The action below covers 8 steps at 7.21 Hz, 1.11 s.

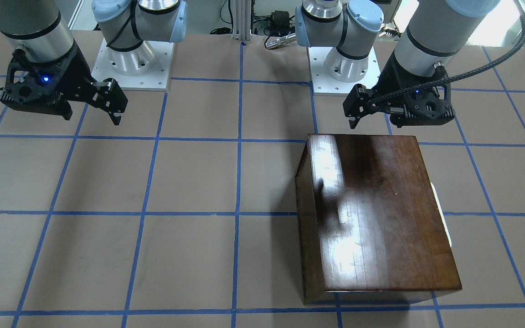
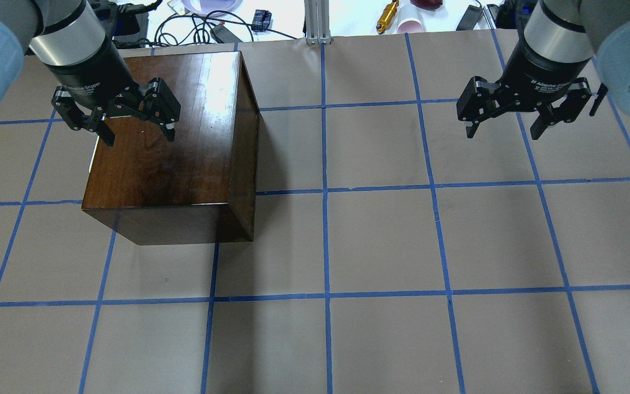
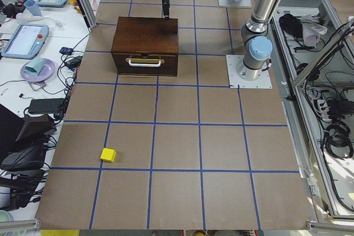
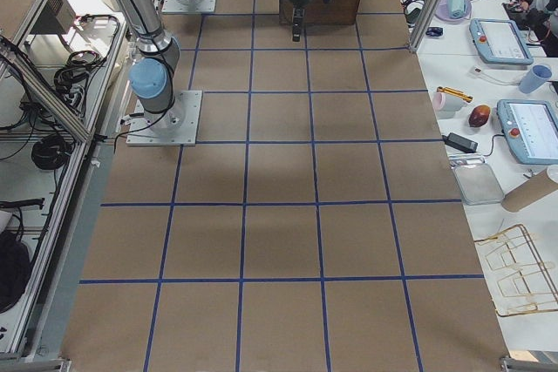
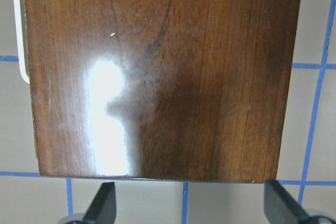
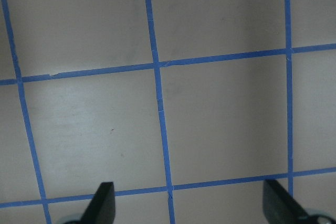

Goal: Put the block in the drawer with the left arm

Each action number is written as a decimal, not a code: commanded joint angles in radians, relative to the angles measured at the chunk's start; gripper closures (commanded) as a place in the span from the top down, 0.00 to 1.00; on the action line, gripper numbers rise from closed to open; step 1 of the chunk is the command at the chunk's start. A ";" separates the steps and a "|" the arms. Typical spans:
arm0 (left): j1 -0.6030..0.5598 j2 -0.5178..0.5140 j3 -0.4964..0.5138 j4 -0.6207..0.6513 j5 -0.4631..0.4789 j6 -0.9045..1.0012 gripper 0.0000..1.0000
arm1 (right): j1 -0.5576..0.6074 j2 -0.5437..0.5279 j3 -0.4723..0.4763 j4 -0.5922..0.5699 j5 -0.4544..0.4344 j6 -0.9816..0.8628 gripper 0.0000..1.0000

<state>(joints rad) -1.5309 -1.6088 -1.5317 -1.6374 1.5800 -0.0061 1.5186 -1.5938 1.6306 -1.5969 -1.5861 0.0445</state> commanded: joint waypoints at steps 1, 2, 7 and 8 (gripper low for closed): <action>0.000 0.000 -0.001 0.001 0.000 0.000 1.00 | 0.000 0.000 0.000 0.000 0.000 0.000 1.00; 0.000 -0.002 0.001 0.001 0.000 -0.002 1.00 | 0.000 0.000 0.000 0.000 0.000 0.000 1.00; 0.009 0.010 0.008 -0.004 -0.015 -0.015 1.00 | 0.000 0.000 0.000 0.000 0.000 0.000 1.00; 0.008 0.009 0.005 -0.001 -0.056 -0.015 1.00 | 0.000 0.000 0.000 0.000 0.000 0.000 1.00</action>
<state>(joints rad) -1.5222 -1.6002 -1.5250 -1.6403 1.5635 -0.0184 1.5186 -1.5938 1.6307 -1.5969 -1.5861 0.0445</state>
